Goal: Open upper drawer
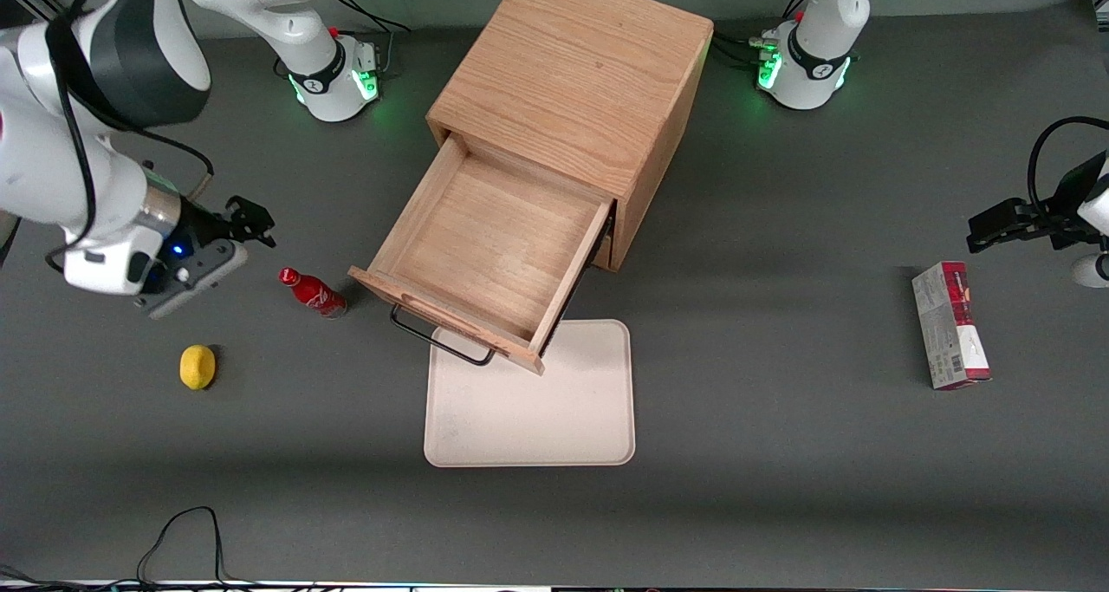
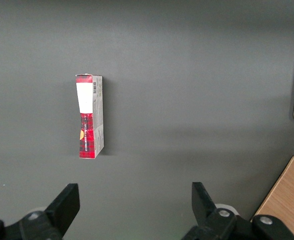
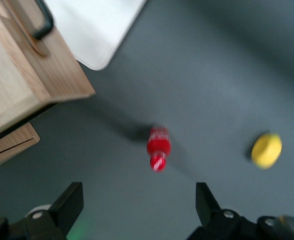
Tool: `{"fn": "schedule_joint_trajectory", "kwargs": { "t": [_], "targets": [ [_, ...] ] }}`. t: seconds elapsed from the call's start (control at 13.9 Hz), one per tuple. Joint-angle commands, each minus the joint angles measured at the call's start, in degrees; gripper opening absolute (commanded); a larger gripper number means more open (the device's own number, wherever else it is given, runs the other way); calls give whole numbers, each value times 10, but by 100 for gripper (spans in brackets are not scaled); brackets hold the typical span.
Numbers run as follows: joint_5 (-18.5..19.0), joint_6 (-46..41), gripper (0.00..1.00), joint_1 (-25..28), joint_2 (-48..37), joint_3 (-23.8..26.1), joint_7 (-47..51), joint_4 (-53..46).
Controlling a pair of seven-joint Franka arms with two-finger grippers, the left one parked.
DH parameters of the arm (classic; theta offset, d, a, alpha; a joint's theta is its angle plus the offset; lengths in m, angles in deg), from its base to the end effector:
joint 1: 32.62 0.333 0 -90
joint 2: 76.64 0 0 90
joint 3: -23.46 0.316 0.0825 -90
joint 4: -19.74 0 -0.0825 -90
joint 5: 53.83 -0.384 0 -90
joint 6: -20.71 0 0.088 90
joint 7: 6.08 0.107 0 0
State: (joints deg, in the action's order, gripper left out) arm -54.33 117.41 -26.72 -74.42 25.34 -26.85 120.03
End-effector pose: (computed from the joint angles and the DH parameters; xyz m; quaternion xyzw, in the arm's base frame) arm 0.5589 0.0769 0.5276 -0.9680 -0.2456 0.0498 0.0106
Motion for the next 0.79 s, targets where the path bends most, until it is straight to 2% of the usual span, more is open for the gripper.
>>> {"fn": "schedule_joint_trajectory", "kwargs": {
  "t": [0.0, 0.14, 0.29, 0.36, 0.43, 0.5, 0.65, 0.72],
  "targets": [
    [1, -8, 100, 1, -34, -25, 82, 40],
    [2, -41, 100, 1, -20, -26, 95, 3],
    [0, -41, 100, 1, -21, -48, 130, -7],
    [-27, -41, 100, 1, -20, -50, 135, -11],
    [-75, -41, 100, 0, -23, -56, 139, -16],
    [-106, -42, 100, 1, -27, -82, 141, -17],
    [-100, -54, 100, 5, -36, -94, 129, -17],
    [-73, -52, 100, 9, -37, -90, 129, -17]
  ]
}}
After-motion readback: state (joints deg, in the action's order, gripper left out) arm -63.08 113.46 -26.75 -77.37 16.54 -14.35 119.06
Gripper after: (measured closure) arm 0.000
